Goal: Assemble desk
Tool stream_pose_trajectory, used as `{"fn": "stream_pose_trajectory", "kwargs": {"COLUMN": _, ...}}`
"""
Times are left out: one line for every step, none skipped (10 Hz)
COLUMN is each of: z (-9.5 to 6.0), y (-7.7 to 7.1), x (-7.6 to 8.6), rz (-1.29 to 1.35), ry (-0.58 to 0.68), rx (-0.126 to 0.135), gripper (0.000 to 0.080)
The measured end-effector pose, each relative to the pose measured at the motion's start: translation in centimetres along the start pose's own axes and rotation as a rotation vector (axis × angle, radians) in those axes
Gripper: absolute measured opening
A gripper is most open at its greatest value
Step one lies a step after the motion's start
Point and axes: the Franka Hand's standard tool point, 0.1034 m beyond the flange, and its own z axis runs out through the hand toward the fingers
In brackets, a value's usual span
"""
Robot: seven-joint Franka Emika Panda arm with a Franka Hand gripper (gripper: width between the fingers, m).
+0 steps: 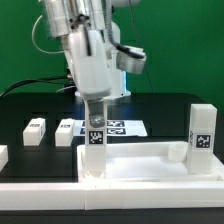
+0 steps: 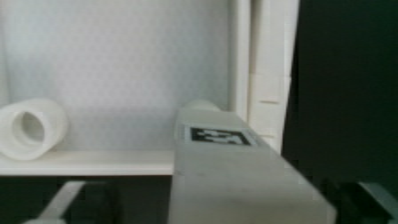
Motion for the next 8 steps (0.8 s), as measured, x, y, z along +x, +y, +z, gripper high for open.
{"fn": "stream_pose_trajectory", "kwargs": {"z": 0.2, "y": -0.1, "x": -0.6, "rz": -0.239, "ry": 0.010, "rx": -0.016, "gripper": 0.0634}}
{"fn": "stream_pose_trajectory", "kwargs": {"z": 0.2, "y": 0.0, "x": -1.5, "rz": -0.394, "ry": -0.009, "rx": -0.045, "gripper": 0.0634}}
{"fn": "stream_pose_trajectory", "kwargs": {"z": 0.2, "y": -0.1, "x": -2.2, "rz": -0.534, "ry": -0.016, "rx": -0.057, "gripper": 0.0646}}
{"fn": "stream_pose_trajectory", "kwargs": {"z": 0.3, "y": 0.0, "x": -1.9, "rz": -0.581, "ry": -0.014, "rx": -0.055, "gripper": 0.0646}}
{"fn": "stream_pose_trajectory", "kwargs": {"z": 0.3, "y": 0.0, "x": -1.7, "rz": -0.654, "ry": -0.015, "rx": -0.057, "gripper": 0.0648}}
{"fn": "stream_pose_trajectory", "kwargs": {"z": 0.3, "y": 0.0, "x": -1.7, "rz": -0.736, "ry": -0.017, "rx": -0.056, "gripper": 0.0648}}
{"fn": "stream_pose_trajectory", "kwargs": {"z": 0.3, "y": 0.3, "x": -1.3, "rz": -0.847, "ry": -0.019, "rx": -0.056, "gripper": 0.0648}}
{"fn": "stream_pose_trajectory", "kwargs": {"z": 0.2, "y": 0.8, "x": -0.2, "rz": -0.971, "ry": -0.020, "rx": -0.057, "gripper": 0.0648}}
